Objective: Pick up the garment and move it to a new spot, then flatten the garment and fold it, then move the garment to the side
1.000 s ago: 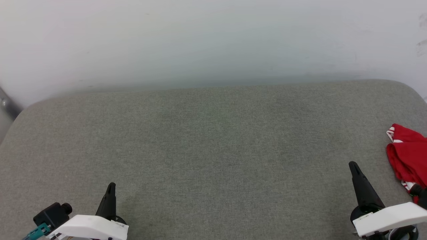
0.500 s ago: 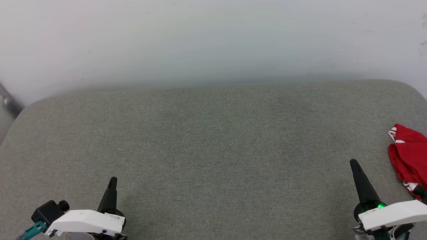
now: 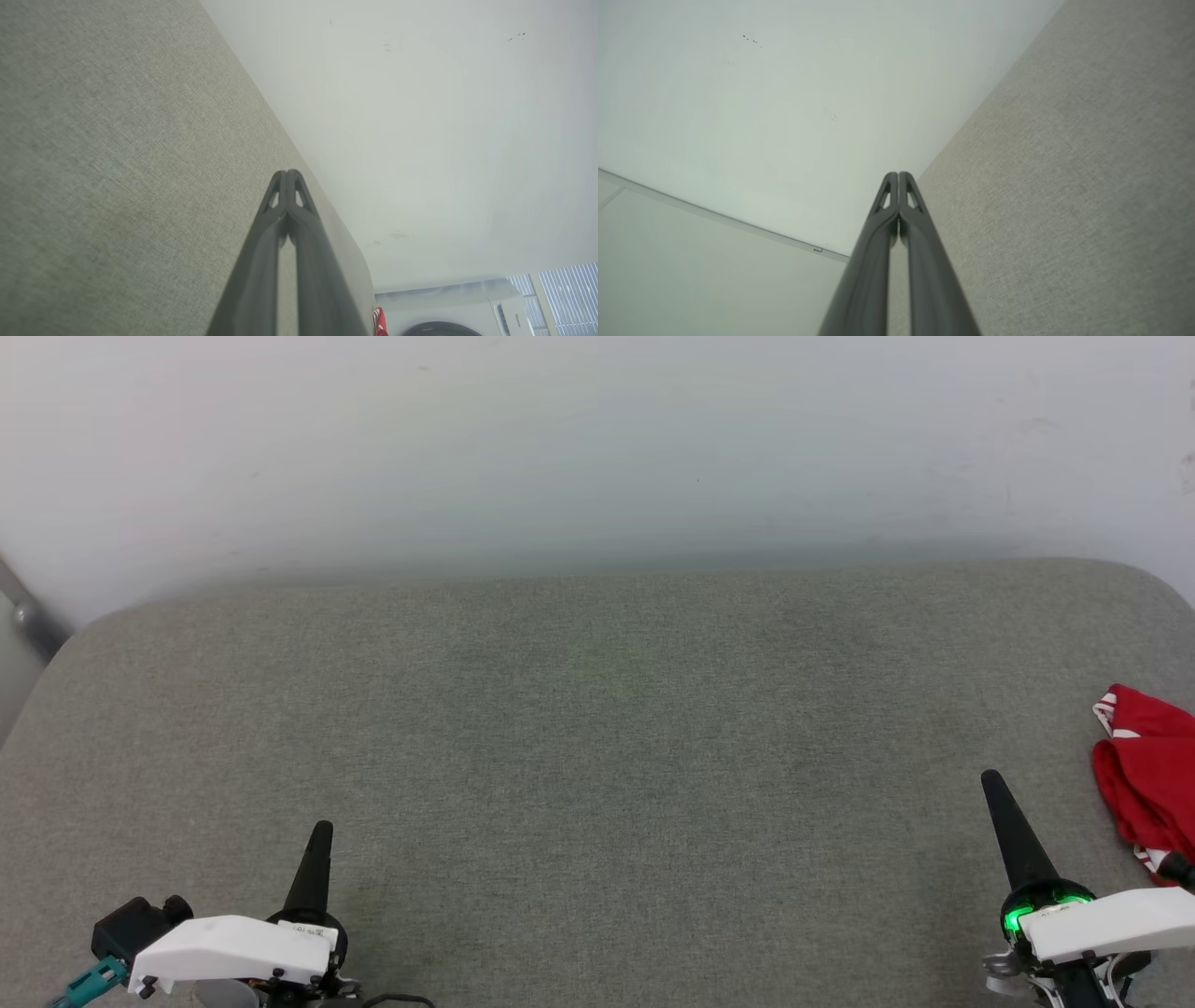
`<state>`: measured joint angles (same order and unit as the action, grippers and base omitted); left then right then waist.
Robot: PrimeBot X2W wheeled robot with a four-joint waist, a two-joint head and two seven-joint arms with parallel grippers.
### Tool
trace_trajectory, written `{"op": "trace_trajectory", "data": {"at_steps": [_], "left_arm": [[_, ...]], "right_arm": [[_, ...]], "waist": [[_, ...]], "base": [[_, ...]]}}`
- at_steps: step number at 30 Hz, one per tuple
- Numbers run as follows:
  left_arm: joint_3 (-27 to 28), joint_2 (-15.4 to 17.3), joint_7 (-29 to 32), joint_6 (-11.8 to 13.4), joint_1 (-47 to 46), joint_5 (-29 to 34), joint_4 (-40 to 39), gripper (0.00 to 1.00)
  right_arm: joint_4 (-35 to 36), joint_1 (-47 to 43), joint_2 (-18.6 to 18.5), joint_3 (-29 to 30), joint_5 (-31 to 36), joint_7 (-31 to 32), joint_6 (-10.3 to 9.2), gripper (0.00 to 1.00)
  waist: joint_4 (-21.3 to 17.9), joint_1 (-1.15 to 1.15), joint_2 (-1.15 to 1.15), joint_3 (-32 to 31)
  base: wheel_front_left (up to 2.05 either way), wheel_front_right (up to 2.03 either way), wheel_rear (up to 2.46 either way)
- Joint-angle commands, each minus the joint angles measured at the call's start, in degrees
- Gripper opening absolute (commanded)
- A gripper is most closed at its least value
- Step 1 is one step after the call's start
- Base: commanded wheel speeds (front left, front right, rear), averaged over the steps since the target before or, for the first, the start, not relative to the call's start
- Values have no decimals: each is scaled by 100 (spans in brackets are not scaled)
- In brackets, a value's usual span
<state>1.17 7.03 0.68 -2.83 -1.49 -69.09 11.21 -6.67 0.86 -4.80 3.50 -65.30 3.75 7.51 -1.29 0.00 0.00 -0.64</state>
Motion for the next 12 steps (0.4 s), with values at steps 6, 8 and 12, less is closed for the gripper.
{"op": "trace_trajectory", "data": {"at_steps": [6, 8, 12], "left_arm": [[104, -43, 88, -90, -181, -357, 14, 0], [126, -60, 117, -110, -193, -448, 28, 0], [168, -96, 162, -147, -219, -638, 52, 0]], "right_arm": [[-78, 181, 22, 37, -436, 31, -2, 0], [-111, 202, 26, 43, -552, 37, -2, 0], [-171, 231, 33, 56, -769, 52, -2, 0]], "waist": [[14, 0, 0, 9], [18, 0, 0, 11], [27, 0, 0, 17]], "base": [[0, 0, 0], [0, 0, 0], [0, 0, 0]]}}
